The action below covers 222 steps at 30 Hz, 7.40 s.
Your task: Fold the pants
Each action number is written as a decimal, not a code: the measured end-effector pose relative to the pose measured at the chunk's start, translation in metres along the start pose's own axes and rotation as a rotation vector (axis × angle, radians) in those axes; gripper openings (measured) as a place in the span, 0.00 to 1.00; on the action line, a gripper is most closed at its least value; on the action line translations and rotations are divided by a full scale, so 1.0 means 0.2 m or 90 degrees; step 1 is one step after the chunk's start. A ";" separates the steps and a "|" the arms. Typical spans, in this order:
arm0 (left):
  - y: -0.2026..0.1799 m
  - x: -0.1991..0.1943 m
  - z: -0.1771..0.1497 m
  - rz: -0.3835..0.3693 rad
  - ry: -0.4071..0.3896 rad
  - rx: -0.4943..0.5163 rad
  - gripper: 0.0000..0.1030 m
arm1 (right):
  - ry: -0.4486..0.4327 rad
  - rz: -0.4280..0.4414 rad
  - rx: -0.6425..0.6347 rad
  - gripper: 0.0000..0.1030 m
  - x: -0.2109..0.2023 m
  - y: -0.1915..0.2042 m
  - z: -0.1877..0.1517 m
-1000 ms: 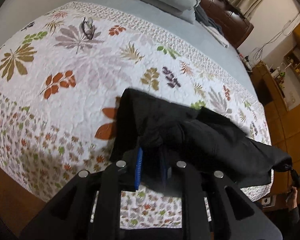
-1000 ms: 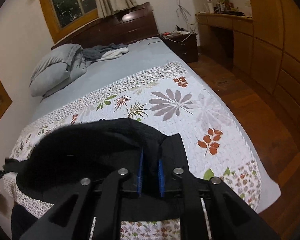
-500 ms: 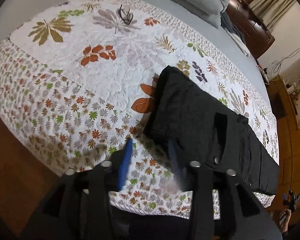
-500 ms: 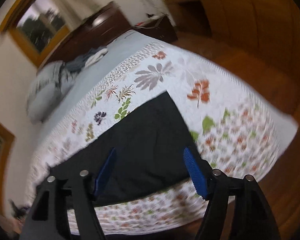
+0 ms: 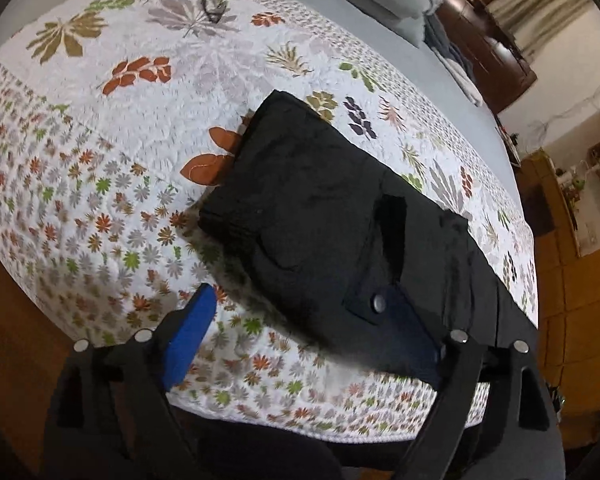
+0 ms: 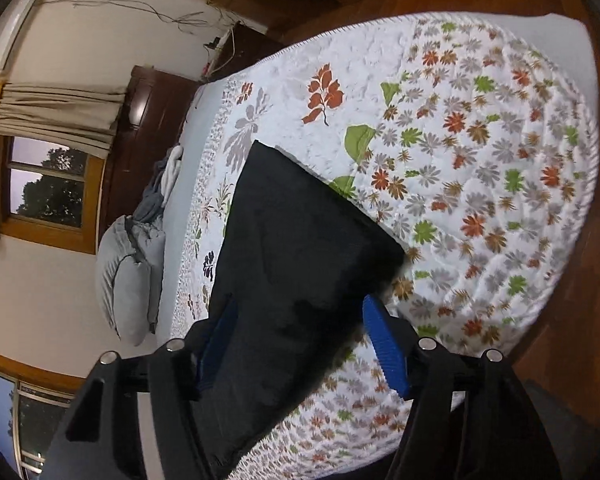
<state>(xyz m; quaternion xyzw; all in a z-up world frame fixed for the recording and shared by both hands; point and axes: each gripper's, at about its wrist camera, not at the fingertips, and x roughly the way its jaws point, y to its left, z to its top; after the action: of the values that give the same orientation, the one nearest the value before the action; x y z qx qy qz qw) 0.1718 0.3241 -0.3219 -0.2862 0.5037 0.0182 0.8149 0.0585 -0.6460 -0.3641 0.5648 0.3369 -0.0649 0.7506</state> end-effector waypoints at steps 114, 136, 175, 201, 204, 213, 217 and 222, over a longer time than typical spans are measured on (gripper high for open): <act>-0.07 0.15 -0.13 0.129 -0.114 -0.116 0.87 | -0.045 0.054 -0.085 0.19 -0.01 0.47 0.01; -0.10 0.13 -0.14 0.120 -0.123 -0.115 0.87 | -0.072 -0.005 -0.224 0.18 -0.12 0.93 -0.19; -0.13 0.21 -0.10 0.191 -0.093 -0.101 0.87 | -0.139 -0.010 -0.511 0.17 -0.18 1.48 -0.51; -0.13 0.18 -0.12 0.145 -0.105 -0.100 0.87 | -0.117 -0.082 -0.619 0.17 -0.11 1.71 -0.72; -0.14 0.18 -0.11 0.136 -0.105 -0.095 0.87 | -0.112 -0.101 -0.640 0.17 -0.08 1.74 -0.76; -0.12 0.17 -0.11 0.111 -0.108 -0.098 0.87 | -0.094 -0.148 -0.684 0.17 0.00 1.82 -0.88; -0.11 0.17 -0.11 0.103 -0.111 -0.102 0.87 | -0.089 -0.164 -0.705 0.17 0.03 1.85 -0.96; -0.12 0.17 -0.11 0.096 -0.107 -0.096 0.87 | -0.085 -0.179 -0.721 0.17 0.06 1.89 -1.05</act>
<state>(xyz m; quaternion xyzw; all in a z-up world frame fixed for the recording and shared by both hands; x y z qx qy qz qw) 0.1783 0.2853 -0.3474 -0.3054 0.4512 0.1409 0.8266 0.1589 -0.3217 -0.0954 0.0206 0.3430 -0.0094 0.9391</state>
